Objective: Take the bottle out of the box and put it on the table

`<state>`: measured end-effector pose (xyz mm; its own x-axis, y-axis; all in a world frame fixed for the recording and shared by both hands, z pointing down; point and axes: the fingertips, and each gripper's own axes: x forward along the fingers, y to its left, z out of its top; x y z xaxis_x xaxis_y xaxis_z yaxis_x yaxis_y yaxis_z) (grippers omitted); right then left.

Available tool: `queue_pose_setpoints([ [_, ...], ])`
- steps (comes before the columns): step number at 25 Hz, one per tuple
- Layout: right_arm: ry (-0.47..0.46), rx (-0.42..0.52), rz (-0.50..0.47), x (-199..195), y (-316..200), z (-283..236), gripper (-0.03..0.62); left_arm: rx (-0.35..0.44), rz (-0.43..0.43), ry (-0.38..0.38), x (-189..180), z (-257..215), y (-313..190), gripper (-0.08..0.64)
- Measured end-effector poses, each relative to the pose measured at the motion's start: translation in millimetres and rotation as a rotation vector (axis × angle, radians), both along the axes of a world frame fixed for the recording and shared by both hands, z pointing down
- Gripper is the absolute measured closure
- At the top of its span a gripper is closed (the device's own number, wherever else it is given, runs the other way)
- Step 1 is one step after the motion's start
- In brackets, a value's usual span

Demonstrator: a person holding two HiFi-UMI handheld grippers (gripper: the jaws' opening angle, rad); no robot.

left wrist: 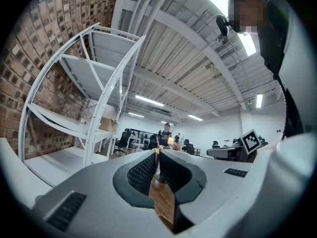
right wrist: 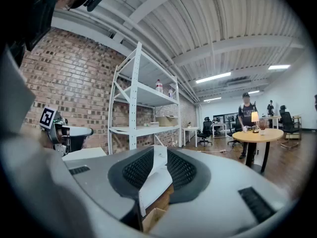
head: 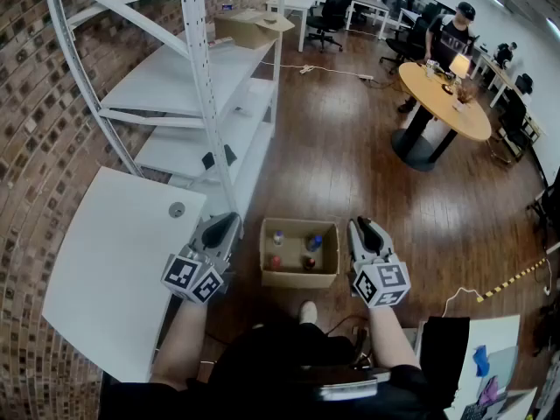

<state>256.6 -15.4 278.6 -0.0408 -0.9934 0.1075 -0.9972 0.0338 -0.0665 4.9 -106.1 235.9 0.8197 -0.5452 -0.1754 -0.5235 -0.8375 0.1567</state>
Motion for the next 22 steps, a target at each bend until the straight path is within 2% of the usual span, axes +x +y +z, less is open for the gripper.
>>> queue_pose_setpoints([
  [4, -0.019, 0.012, -0.007, 22, -17, -4, 0.522, -0.008, -0.093, 0.007, 8, -5, -19, 0.535],
  [11, -0.032, 0.049, -0.051, 56, -48, -14, 0.522, 0.032, -0.153, 0.002, 32, -16, -35, 0.535],
  [16, -0.035, 0.026, -0.094, 75, -68, 3, 0.522, 0.005, -0.200, 0.016, 54, 1, -40, 0.535],
  [22, -0.071, -0.050, -0.130, 94, -88, 34, 0.522, -0.041, -0.209, -0.032, 86, 28, -47, 0.535],
])
